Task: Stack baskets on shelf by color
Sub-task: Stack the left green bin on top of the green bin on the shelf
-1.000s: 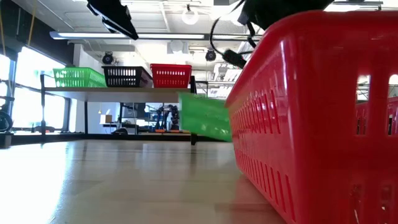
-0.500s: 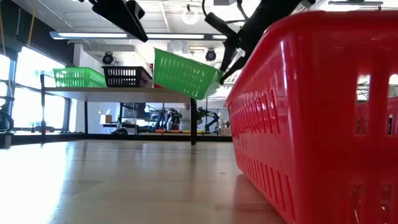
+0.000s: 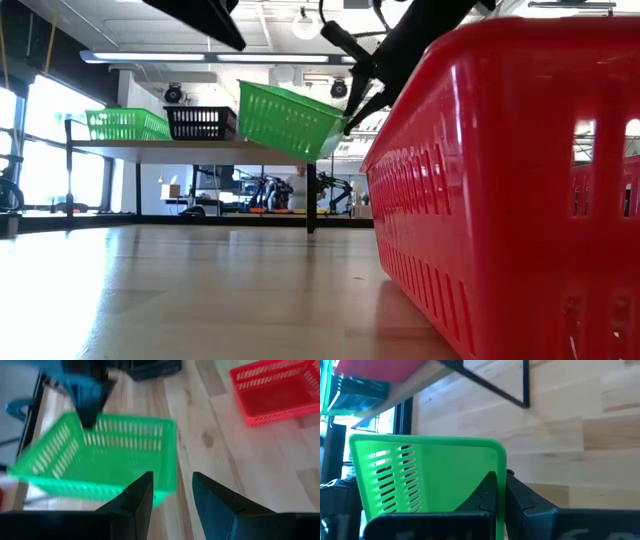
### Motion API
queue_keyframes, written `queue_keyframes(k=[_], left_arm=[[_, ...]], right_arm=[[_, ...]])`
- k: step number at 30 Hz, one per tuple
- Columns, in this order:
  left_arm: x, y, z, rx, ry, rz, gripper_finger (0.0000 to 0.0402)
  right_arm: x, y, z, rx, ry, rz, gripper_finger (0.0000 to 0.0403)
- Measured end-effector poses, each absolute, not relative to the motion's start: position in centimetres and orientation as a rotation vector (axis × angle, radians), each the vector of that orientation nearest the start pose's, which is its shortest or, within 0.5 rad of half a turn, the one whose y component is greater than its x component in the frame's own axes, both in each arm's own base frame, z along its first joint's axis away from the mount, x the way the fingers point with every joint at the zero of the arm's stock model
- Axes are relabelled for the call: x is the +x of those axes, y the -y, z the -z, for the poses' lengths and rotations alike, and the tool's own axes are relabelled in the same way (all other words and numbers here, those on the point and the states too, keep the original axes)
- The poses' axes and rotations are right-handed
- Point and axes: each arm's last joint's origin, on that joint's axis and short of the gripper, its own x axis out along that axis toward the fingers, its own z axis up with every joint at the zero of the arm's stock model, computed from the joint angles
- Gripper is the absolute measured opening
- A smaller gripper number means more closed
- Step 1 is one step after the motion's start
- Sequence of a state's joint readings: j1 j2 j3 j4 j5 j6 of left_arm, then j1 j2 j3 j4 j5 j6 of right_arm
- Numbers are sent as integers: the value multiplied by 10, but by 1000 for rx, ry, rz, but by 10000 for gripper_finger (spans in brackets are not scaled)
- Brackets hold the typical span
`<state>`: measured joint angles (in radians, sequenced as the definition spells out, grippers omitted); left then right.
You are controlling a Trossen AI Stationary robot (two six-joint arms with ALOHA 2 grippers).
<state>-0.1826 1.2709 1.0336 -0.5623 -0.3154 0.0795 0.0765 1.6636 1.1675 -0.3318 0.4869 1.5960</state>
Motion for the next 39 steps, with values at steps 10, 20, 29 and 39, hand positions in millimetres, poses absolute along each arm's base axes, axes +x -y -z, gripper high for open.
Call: queue_keyframes(k=[10, 20, 29, 39], left_arm=[[273, 49, -264, 372, -875, -43, 126], [279, 52, -247, 403, -961, -72, 126], [273, 48, -244, 469, -1027, -123, 126], [271, 46, -244, 502, -1044, -176, 64]], right_arm=[[374, -17, -221, 1267, -320, 851, 0], [388, -15, -239, 1171, -361, 850, 0], [395, -17, -265, 1127, -356, 799, 0], [398, -19, -279, 1106, -350, 757, 0]])
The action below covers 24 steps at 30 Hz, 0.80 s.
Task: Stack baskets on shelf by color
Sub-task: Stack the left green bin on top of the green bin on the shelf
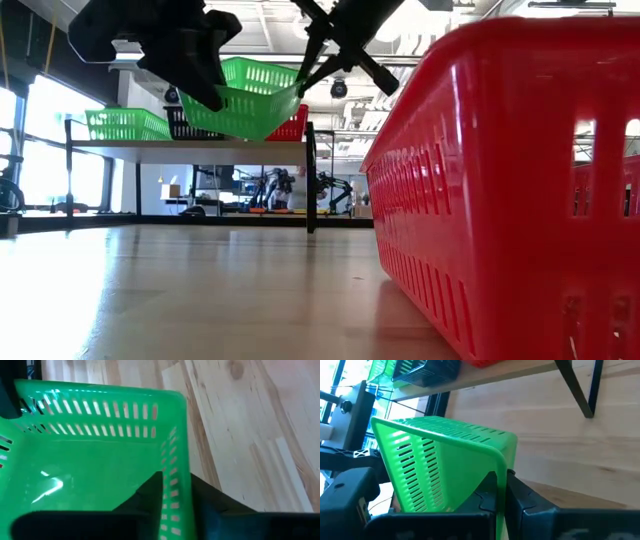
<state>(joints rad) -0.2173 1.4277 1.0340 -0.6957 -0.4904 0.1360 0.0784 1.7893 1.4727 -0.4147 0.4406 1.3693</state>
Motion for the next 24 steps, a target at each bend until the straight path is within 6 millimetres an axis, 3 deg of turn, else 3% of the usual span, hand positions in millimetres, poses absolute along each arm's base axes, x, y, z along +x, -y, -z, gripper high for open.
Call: queue_keyframes(k=[5, 11, 18, 24], left_arm=[[270, 46, -243, 513, -1055, -164, 8], [268, 54, -243, 560, -1055, -127, 4], [263, 55, -244, 588, -1084, -101, 2], [248, 50, -258, 585, -1079, -116, 1]], right_arm=[[398, -19, -279, 1092, -367, 746, 0], [399, -20, -279, 1035, -406, 707, 10], [398, -16, -282, 1009, -408, 700, 80], [389, -8, -303, 941, -369, 663, 140]])
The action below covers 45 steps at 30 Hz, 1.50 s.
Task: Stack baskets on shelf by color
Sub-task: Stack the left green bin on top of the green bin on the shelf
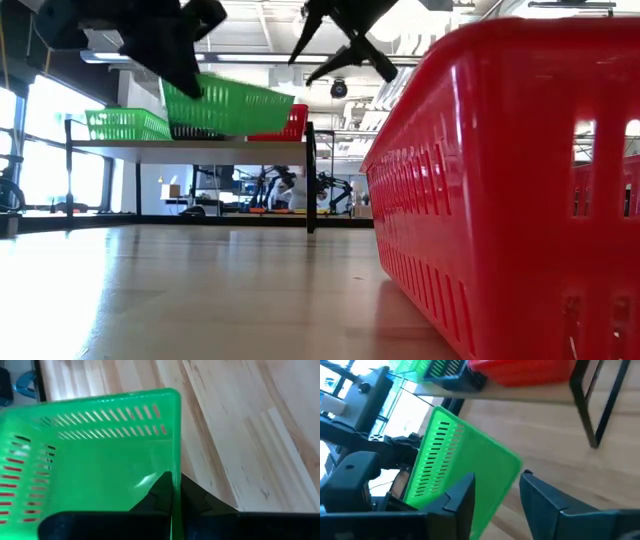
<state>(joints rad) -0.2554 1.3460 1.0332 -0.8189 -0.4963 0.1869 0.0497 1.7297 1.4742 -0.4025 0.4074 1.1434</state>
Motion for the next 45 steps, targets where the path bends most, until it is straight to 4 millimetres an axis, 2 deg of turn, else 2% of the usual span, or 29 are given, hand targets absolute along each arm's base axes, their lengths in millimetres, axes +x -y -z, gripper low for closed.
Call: queue_keyframes(k=[5, 12, 21, 28, 38, 45], left_arm=[[230, 45, -277, 572, -1032, -120, 1], [192, 34, -309, 514, -932, -131, 0], [134, 16, -339, 440, -781, -219, 0], [97, -1, -348, 418, -780, -333, 0], [65, -17, -384, 472, -862, -465, 0], [57, -22, -395, 542, -884, -498, 0]], right_arm=[[377, -5, -325, 888, -324, 617, 161], [365, -2, -344, 798, -297, 582, 161], [364, -2, -347, 783, -287, 579, 161], [364, -1, -347, 771, -273, 604, 161], [364, 9, -347, 731, -279, 619, 161], [364, 21, -346, 668, -337, 552, 161]])
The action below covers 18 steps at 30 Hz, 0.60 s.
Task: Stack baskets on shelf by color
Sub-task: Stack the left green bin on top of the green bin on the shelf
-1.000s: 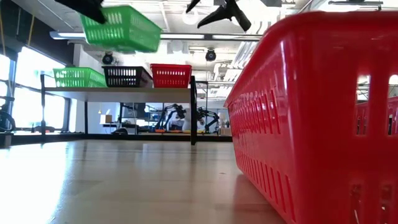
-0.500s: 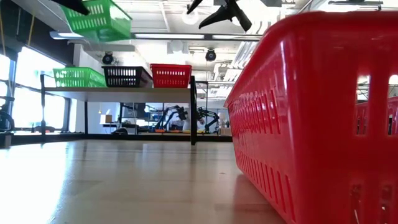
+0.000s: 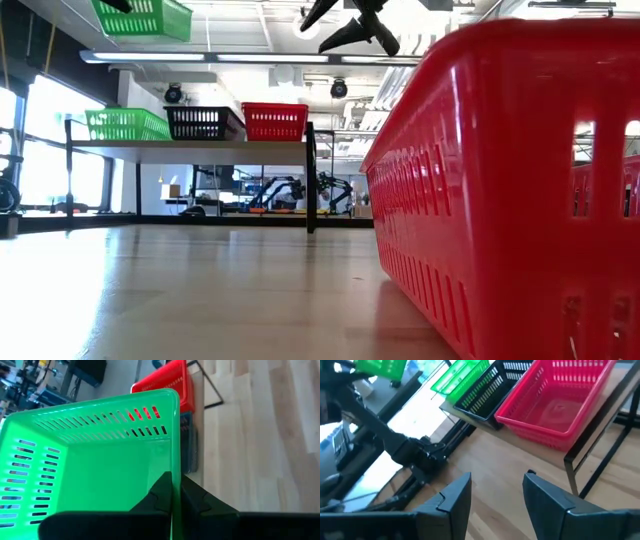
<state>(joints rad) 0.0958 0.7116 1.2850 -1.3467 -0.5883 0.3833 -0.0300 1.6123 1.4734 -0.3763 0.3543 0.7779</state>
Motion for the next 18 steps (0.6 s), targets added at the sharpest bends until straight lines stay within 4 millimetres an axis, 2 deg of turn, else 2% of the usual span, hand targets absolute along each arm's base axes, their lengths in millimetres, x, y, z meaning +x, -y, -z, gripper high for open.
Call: queue_keyframes(k=[11, 18], left_arm=[[49, -26, -388, 512, -1021, -534, 0], [66, -35, -383, 545, -1169, -519, 0]], right_arm=[[362, 55, -345, 574, -412, 447, 161], [358, 79, -345, 574, -428, 411, 161]])
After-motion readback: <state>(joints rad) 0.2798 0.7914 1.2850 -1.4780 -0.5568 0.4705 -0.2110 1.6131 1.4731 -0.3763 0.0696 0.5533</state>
